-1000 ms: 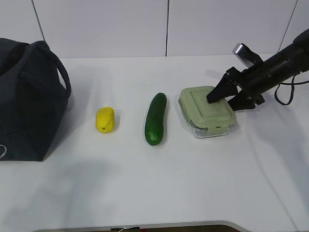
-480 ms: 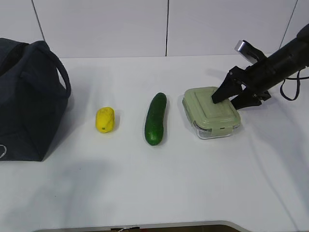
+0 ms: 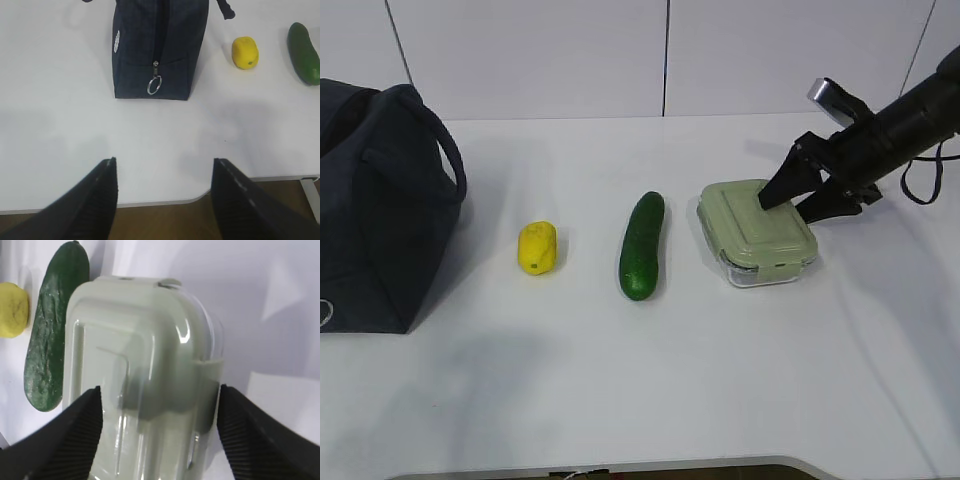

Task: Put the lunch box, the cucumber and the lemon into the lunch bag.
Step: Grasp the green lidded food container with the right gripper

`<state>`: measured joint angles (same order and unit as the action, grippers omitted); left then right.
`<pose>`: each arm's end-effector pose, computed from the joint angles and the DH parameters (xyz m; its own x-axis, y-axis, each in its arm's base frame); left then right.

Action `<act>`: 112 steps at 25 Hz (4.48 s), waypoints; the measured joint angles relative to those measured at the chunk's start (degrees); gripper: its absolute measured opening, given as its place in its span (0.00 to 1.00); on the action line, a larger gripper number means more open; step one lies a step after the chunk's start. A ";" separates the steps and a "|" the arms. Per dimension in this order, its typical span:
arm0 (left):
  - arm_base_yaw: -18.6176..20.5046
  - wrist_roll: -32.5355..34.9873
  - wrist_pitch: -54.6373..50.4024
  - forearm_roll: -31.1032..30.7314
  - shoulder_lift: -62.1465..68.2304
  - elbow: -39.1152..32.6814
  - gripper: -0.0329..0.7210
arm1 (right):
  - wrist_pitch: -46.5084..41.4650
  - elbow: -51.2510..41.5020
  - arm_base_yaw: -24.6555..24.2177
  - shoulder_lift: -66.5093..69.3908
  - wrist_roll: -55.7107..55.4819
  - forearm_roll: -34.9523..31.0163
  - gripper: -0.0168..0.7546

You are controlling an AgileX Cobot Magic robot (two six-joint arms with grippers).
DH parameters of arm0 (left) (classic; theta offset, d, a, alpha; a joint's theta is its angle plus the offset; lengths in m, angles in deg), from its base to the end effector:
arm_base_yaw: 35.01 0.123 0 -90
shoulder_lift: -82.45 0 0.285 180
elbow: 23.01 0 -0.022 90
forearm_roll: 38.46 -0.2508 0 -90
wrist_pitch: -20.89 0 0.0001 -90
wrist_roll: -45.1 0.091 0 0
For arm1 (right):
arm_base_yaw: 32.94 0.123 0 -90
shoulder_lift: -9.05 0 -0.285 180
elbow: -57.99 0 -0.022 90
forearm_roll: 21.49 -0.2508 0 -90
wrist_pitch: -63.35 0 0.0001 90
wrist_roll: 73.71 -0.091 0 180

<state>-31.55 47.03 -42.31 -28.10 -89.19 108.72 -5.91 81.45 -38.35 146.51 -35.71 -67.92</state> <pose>-0.0056 -0.0150 0.2765 -0.4941 -0.0779 -0.8659 0.0560 0.9911 -0.1211 0.4573 0.0186 0.1671 -0.9497 -0.1332 -0.2835 -0.2872 0.7314 0.6185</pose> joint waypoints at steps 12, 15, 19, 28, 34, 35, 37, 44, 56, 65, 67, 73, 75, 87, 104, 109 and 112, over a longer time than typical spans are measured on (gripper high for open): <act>0.00 0.00 0.00 0.00 0.00 0.00 0.62 | -0.10 0.00 0.00 -1.83 -1.75 4.74 0.75; 0.00 0.00 0.00 0.00 0.00 0.00 0.62 | -0.10 0.00 0.00 -2.06 -1.75 4.96 0.75; 0.00 0.00 0.00 0.00 0.00 0.00 0.62 | -0.10 0.00 0.00 -2.06 -1.75 5.32 0.75; 0.00 0.00 0.00 0.00 0.00 0.00 0.62 | -0.10 0.00 0.00 -2.06 -1.75 5.65 0.75; 0.00 0.00 0.00 0.00 0.00 0.00 0.62 | -0.10 0.00 0.00 -1.61 -1.75 4.33 0.75; 0.00 0.00 0.00 0.00 0.00 0.00 0.62 | -0.10 0.00 0.00 -1.39 -1.75 4.33 0.75; 0.00 0.00 0.00 0.00 0.00 0.00 0.62 | -0.10 0.00 0.00 -1.24 -1.75 4.30 0.75; 0.00 0.00 0.00 0.00 0.00 0.00 0.62 | -0.10 -0.11 0.00 -0.28 -1.75 3.12 0.75; 0.00 0.00 0.00 0.00 0.00 0.00 0.62 | 0.11 -2.74 0.00 -0.15 0.25 -2.81 0.66; 0.00 0.00 0.00 0.00 0.00 0.00 0.62 | 0.23 -2.74 0.00 0.49 0.25 -4.39 0.55; 0.00 0.00 0.00 0.00 0.00 0.00 0.62 | 0.23 -2.74 0.00 0.49 0.39 -4.39 0.55; 0.00 0.00 0.00 0.00 0.00 0.00 0.62 | 0.23 -2.74 0.00 0.49 0.64 -4.15 0.55; 0.00 0.00 0.00 0.00 0.00 0.00 0.62 | 0.23 -2.74 0.00 0.49 0.64 -4.16 0.55; 0.00 0.00 0.00 0.00 0.00 0.00 0.62 | 0.12 -2.74 0.00 0.49 0.30 -2.60 0.63; 0.00 0.00 0.00 0.00 0.00 0.00 0.62 | -0.36 -2.63 0.00 0.49 -3.73 -1.20 0.64; 0.00 0.00 0.00 0.00 0.00 0.00 0.62 | -0.36 -2.63 0.00 0.02 -4.93 0.03 0.64; 0.00 0.00 0.00 0.00 0.00 0.00 0.62 | -0.36 -2.63 0.00 -0.09 -5.05 0.60 0.64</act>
<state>-31.55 47.03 -42.31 -28.10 -89.19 108.72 -6.28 78.82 -38.35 146.42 -40.76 -67.32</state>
